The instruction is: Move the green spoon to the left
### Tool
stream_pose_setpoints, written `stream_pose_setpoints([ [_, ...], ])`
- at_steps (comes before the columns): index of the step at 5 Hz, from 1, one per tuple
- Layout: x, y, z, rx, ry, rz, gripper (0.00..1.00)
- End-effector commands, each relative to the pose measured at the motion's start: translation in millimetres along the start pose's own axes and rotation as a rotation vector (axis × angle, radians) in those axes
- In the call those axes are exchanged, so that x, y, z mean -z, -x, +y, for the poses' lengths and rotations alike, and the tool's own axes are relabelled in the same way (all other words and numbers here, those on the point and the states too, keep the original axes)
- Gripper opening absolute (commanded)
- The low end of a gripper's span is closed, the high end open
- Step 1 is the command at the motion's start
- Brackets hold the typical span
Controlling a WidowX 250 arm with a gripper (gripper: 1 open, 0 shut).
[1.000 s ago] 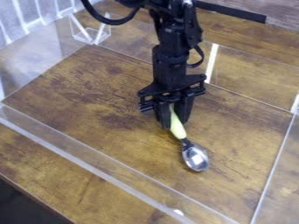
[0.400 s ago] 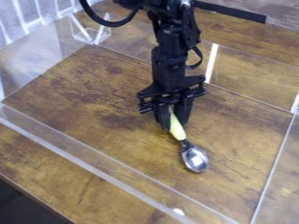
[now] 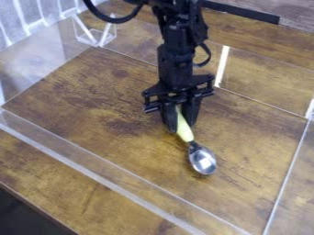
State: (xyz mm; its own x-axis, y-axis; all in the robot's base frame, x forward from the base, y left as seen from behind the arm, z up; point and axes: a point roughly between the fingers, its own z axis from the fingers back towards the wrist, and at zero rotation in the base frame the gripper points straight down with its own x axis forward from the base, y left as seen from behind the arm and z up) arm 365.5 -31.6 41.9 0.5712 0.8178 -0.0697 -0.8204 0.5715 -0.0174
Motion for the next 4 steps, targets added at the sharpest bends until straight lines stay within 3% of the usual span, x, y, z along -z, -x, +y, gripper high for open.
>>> stream_pose_setpoints([
  [1, -53.7, -7.1, -9.7, 0.044, 0.096, -0.055, 0.0],
  [3, -97.4, -12.1, -5.7, 0.169, 0.127, -0.07, 0.0],
  [4, -115.0, -16.5, 3.3, 0.19, 0.147, -0.083, 0.0],
])
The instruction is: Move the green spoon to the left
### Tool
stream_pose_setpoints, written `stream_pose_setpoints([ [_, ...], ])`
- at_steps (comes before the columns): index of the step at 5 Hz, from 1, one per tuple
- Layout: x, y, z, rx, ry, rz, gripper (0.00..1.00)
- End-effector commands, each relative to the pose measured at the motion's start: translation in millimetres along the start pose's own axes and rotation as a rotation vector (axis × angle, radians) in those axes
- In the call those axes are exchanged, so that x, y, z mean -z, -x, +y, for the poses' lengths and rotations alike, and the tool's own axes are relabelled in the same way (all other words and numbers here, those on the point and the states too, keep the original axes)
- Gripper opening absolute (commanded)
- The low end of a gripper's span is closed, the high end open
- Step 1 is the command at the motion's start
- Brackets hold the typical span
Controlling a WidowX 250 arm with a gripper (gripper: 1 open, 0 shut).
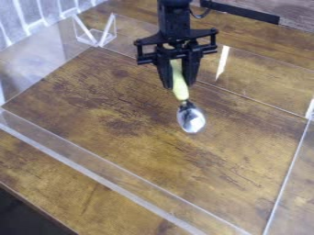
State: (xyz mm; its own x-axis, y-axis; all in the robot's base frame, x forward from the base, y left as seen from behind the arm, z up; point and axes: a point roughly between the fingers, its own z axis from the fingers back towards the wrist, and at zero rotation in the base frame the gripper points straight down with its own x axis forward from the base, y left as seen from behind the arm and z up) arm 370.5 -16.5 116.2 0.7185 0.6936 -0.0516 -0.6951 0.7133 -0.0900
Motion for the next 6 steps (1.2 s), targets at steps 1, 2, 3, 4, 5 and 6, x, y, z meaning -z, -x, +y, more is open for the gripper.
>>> stream_pose_setpoints([
  [1, -46.3, -4.1, 1.3, -0.051, 0.097, -0.09, 0.0],
  [2, -53.5, -1.8, 11.0, -0.036, 0.103, -0.097, 0.0],
  [3, -51.3, -1.3, 23.4, -0.037, 0.108, -0.108, 0.0],
  [4, -52.8, 3.4, 27.4, -0.053, 0.109, -0.122, 0.0],
  [5, -50.9, 7.2, 26.1, -0.071, 0.106, -0.127, 0.0],
  [6, -51.3, 10.3, 23.7, -0.103, 0.103, -0.137, 0.0],
])
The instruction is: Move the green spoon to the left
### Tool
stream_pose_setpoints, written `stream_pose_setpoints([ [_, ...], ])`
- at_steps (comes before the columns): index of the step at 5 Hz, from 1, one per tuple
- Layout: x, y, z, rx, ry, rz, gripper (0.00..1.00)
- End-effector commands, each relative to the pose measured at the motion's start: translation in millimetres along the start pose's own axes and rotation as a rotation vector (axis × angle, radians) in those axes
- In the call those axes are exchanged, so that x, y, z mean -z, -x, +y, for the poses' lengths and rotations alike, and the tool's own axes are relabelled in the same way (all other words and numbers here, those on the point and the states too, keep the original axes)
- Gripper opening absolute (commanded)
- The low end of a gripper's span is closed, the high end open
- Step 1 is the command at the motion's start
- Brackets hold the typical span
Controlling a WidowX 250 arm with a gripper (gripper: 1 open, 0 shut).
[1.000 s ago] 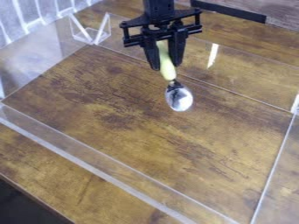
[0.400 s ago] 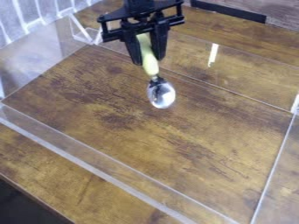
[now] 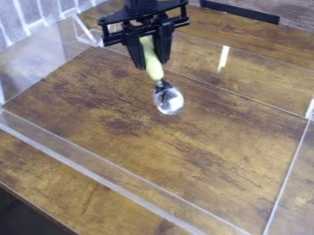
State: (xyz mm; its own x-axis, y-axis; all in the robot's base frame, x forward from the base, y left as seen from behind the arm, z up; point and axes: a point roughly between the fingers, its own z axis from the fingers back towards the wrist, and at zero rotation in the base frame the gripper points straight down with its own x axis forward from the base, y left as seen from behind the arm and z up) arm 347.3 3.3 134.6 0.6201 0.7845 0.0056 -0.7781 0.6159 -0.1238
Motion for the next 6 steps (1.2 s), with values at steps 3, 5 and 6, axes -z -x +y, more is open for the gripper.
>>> stream_pose_setpoints([
  [3, -32.3, 15.1, -8.7, 0.046, 0.05, -0.075, 0.0],
  [5, -29.9, 14.5, -1.0, 0.088, 0.042, -0.097, 0.0],
  [6, -30.5, 16.0, 1.0, 0.094, 0.042, -0.104, 0.0],
])
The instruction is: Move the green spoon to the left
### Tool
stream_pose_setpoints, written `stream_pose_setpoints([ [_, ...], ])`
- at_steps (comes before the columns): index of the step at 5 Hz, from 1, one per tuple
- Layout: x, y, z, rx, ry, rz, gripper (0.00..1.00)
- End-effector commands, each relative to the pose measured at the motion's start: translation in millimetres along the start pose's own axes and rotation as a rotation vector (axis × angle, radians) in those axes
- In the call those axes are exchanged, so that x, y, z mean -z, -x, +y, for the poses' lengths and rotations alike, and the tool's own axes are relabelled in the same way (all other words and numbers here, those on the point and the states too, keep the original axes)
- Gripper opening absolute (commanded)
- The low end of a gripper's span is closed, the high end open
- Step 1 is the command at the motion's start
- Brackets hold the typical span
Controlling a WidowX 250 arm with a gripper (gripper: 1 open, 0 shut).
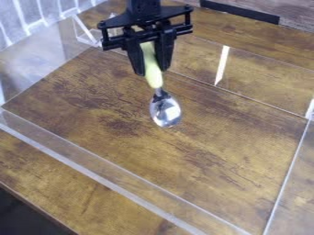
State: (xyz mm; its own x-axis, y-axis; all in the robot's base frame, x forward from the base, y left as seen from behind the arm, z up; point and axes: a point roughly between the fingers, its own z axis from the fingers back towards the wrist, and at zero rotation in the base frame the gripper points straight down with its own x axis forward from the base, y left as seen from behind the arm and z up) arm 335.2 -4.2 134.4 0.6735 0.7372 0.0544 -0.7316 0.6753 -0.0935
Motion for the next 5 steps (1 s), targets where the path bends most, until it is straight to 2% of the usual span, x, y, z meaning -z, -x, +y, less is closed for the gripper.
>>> stream_pose_setpoints([
  [1, -33.0, 3.1, -3.1, 0.026, 0.067, -0.07, 0.0],
  [3, -25.4, 8.5, -6.7, 0.046, 0.061, -0.072, 0.0],
  [4, -24.5, -10.5, 6.1, 0.15, 0.052, -0.096, 0.0],
  [5, -23.4, -25.8, 14.8, 0.233, 0.048, -0.105, 0.0],
])
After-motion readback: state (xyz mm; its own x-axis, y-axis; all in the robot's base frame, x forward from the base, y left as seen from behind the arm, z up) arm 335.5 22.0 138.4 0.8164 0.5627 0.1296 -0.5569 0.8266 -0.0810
